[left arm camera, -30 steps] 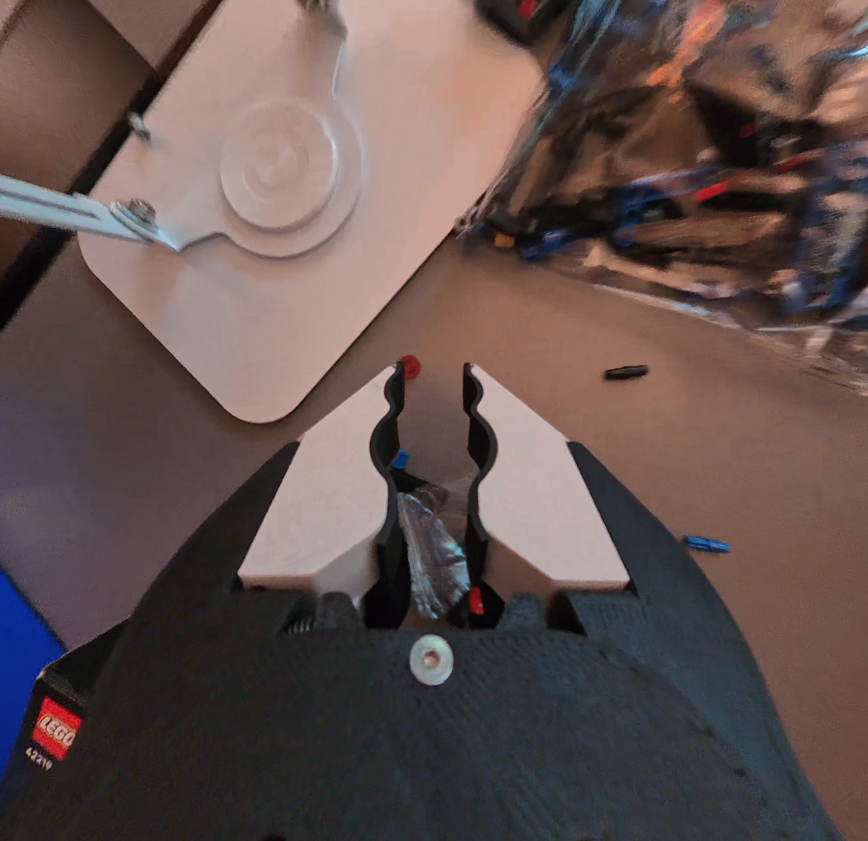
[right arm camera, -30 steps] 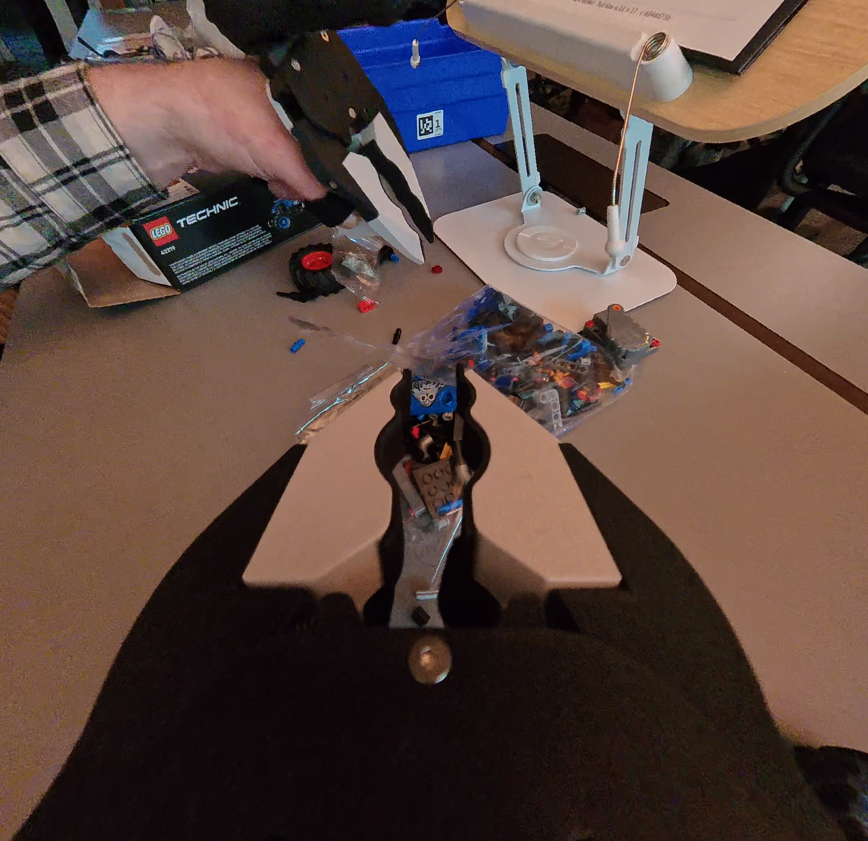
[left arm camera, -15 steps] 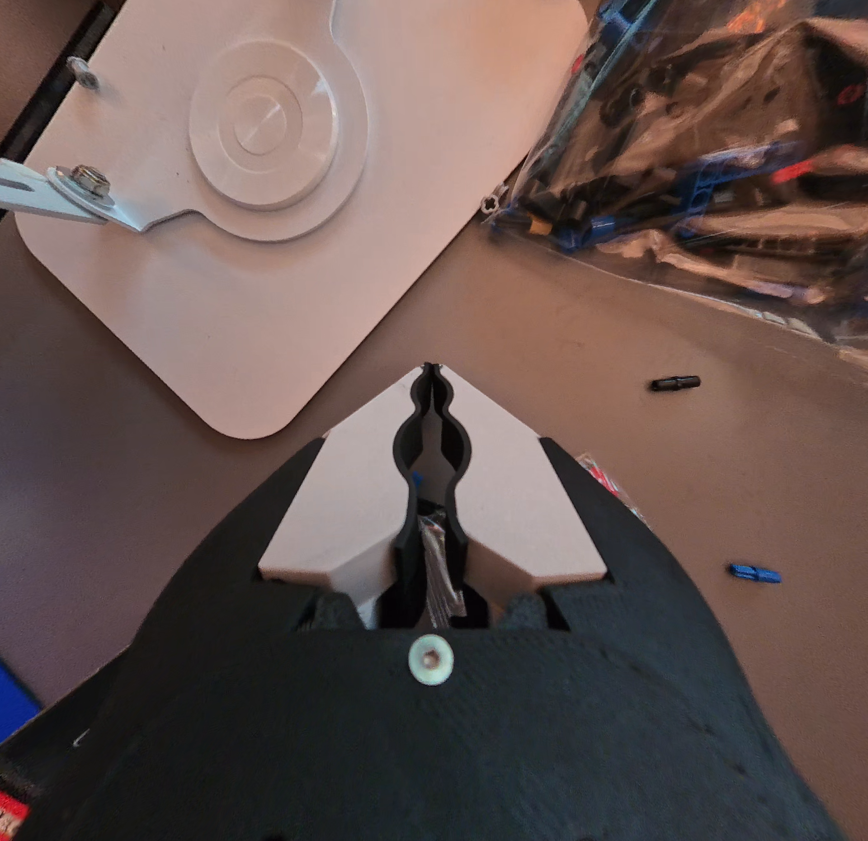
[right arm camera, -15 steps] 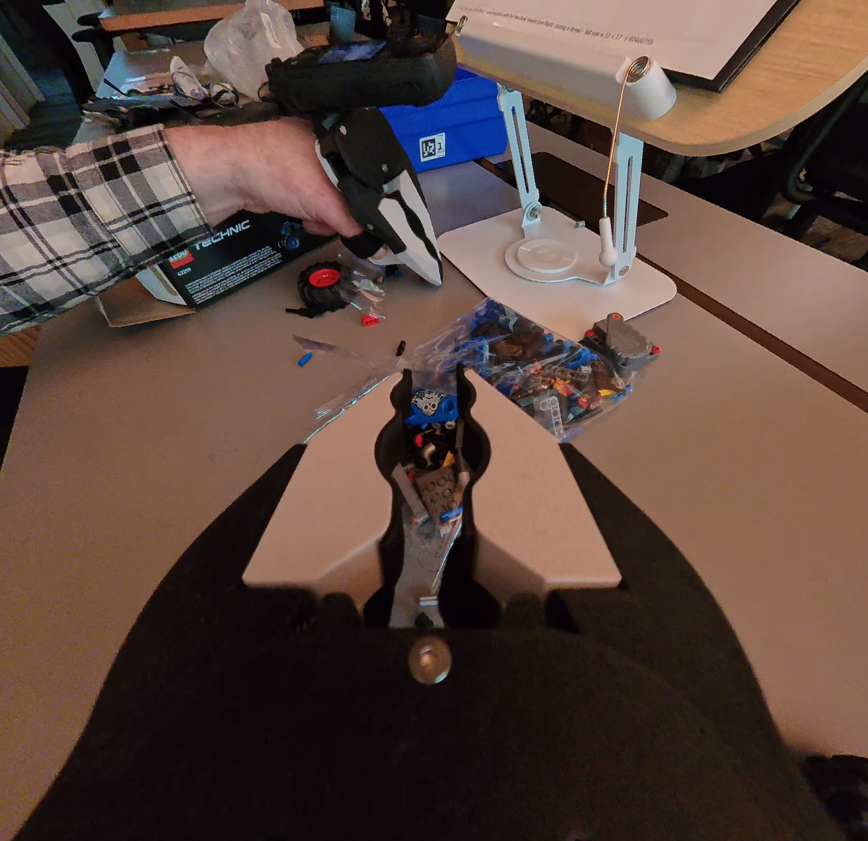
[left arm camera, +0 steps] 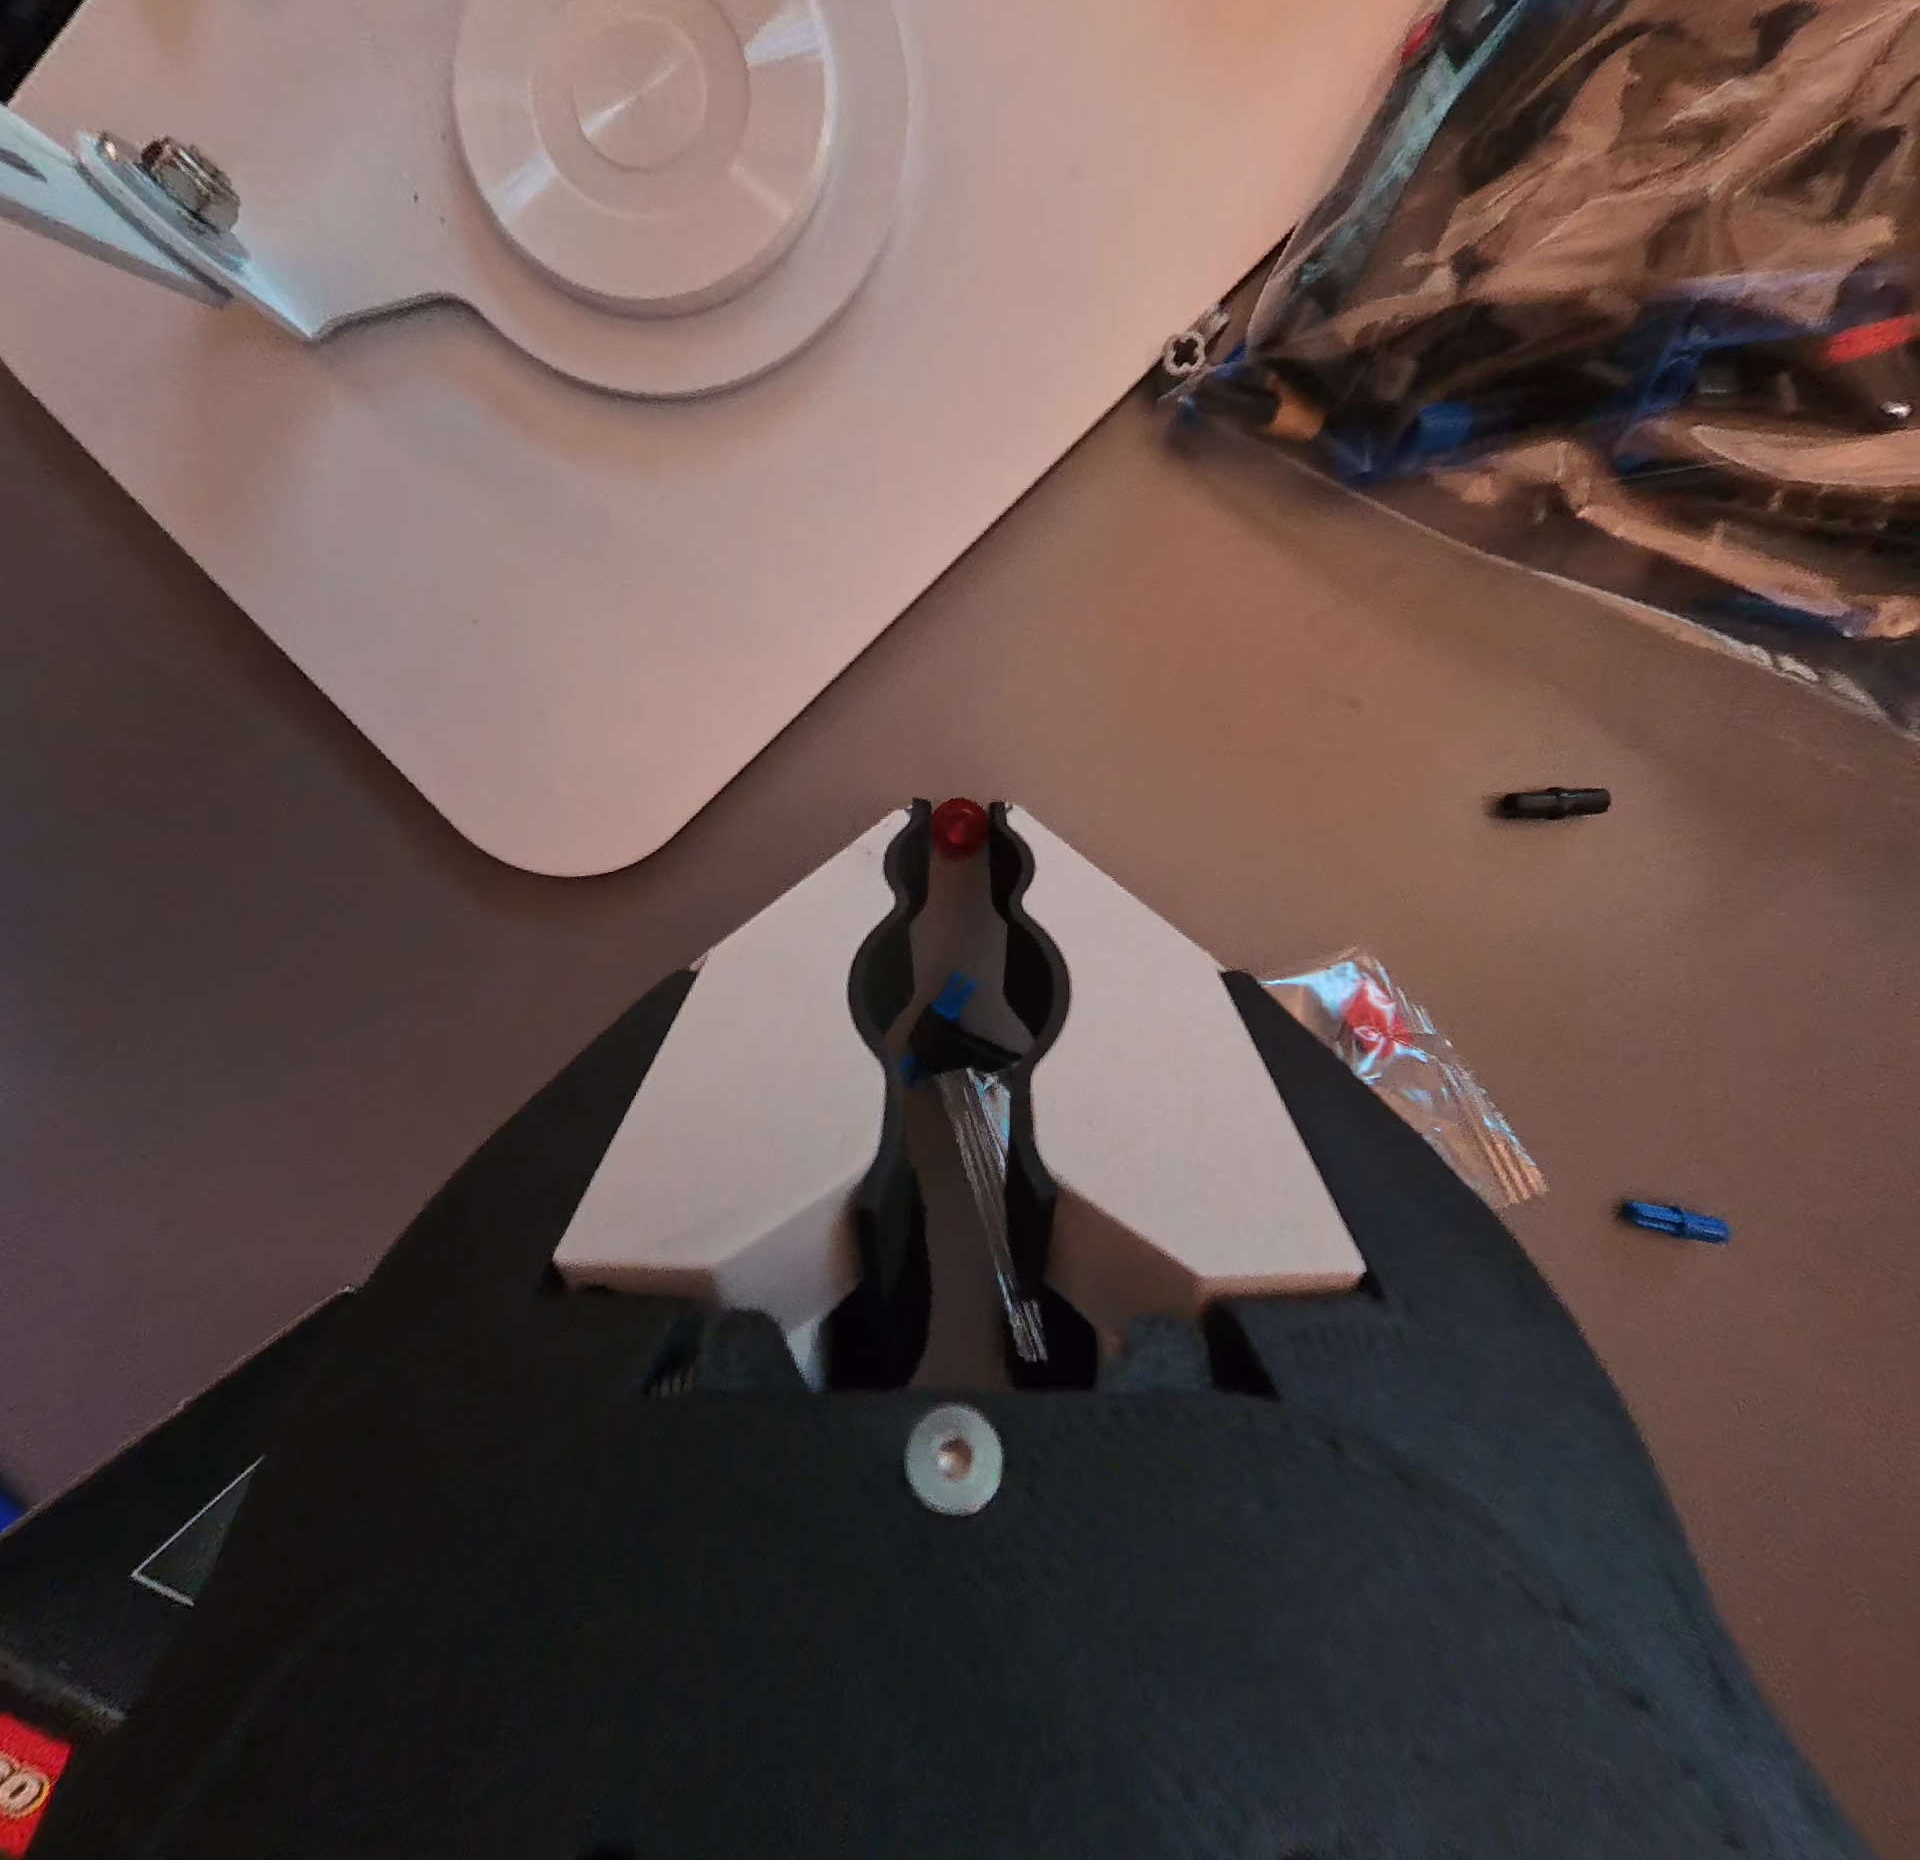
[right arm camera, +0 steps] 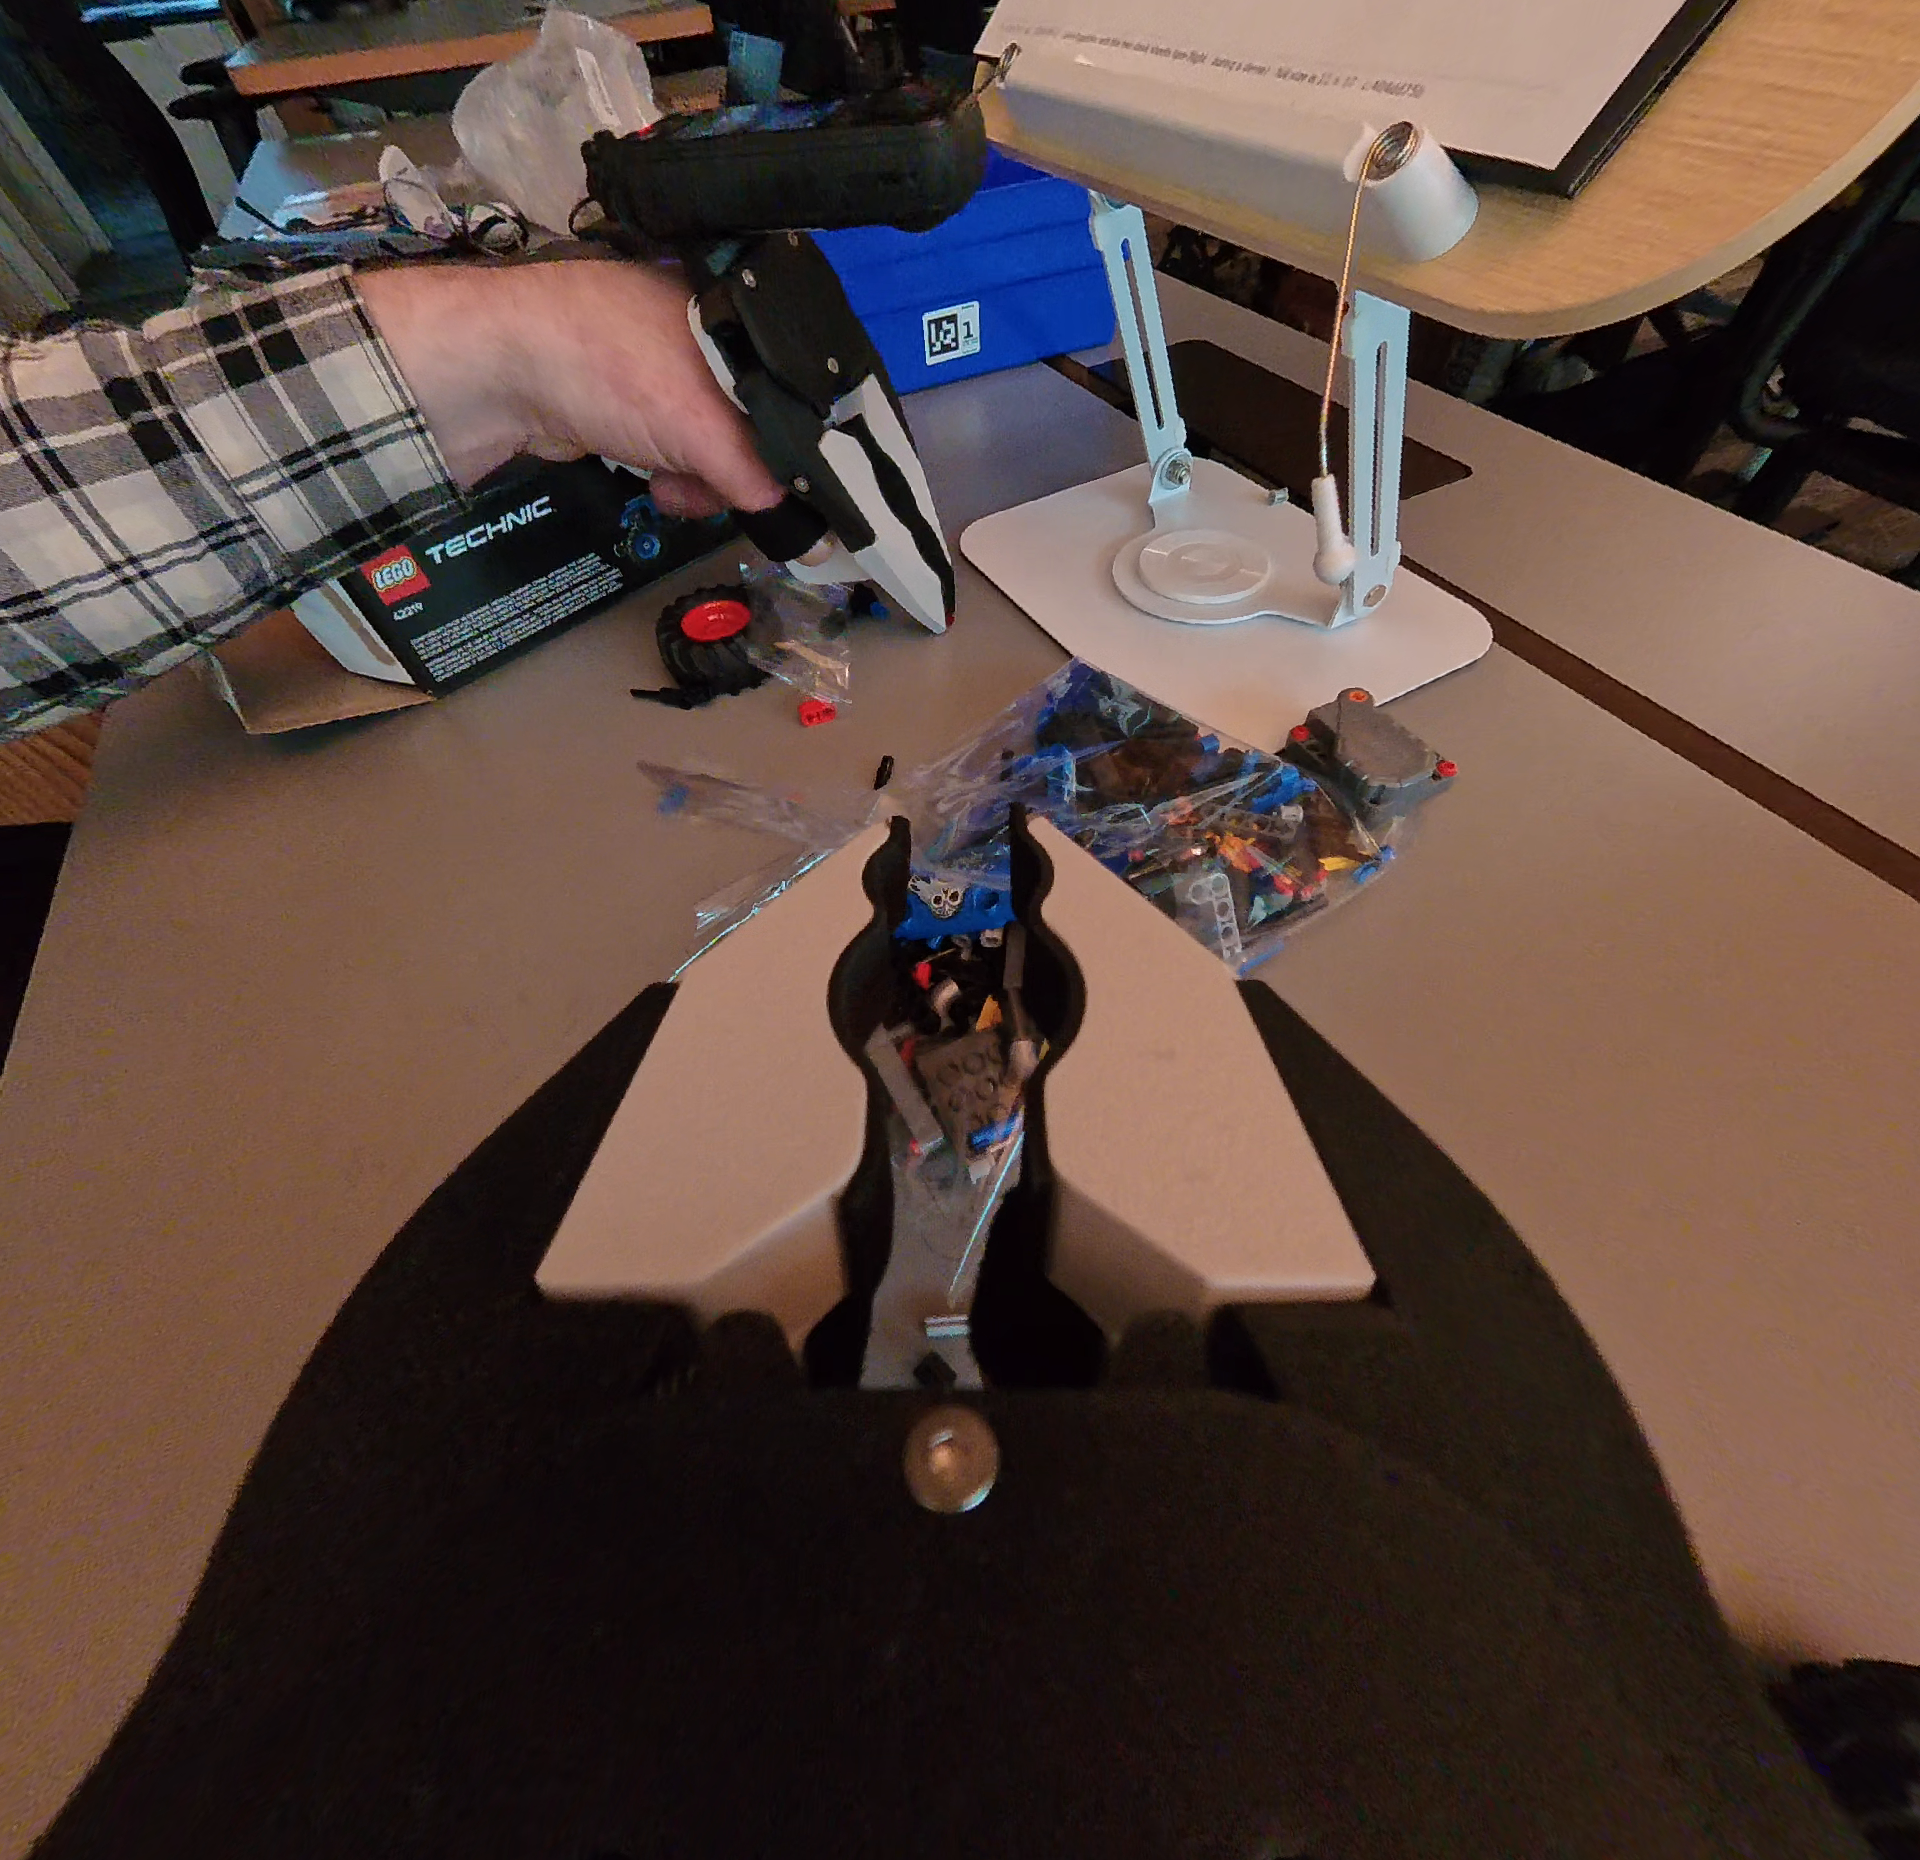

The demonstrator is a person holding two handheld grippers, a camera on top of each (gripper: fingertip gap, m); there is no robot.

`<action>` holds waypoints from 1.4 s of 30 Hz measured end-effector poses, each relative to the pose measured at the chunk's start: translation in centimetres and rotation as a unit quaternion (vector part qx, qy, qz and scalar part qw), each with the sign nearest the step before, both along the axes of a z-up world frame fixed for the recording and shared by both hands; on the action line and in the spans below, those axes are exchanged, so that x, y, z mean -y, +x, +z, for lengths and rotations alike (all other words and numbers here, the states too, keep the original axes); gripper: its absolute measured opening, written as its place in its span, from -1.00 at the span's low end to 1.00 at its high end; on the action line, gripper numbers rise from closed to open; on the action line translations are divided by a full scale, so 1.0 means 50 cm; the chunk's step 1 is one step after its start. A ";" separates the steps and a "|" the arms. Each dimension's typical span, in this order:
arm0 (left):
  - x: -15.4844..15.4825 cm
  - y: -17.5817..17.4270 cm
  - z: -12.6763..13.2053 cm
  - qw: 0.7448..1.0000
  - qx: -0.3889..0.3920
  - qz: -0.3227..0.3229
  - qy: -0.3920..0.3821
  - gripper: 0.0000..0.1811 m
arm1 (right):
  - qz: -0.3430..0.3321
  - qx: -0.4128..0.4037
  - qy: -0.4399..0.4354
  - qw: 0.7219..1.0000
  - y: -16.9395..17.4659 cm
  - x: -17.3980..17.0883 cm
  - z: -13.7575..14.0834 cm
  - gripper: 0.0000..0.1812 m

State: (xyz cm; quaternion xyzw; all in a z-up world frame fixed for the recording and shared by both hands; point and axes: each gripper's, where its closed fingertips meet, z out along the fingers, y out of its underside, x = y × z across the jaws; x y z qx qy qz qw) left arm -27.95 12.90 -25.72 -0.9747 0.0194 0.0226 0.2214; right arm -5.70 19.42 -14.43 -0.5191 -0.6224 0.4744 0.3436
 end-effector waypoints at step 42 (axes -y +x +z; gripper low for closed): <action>0.097 -0.020 0.085 0.996 -0.083 -0.017 -0.004 -0.75 | 0.002 -0.014 -0.020 1.000 0.006 -0.003 0.012 -0.82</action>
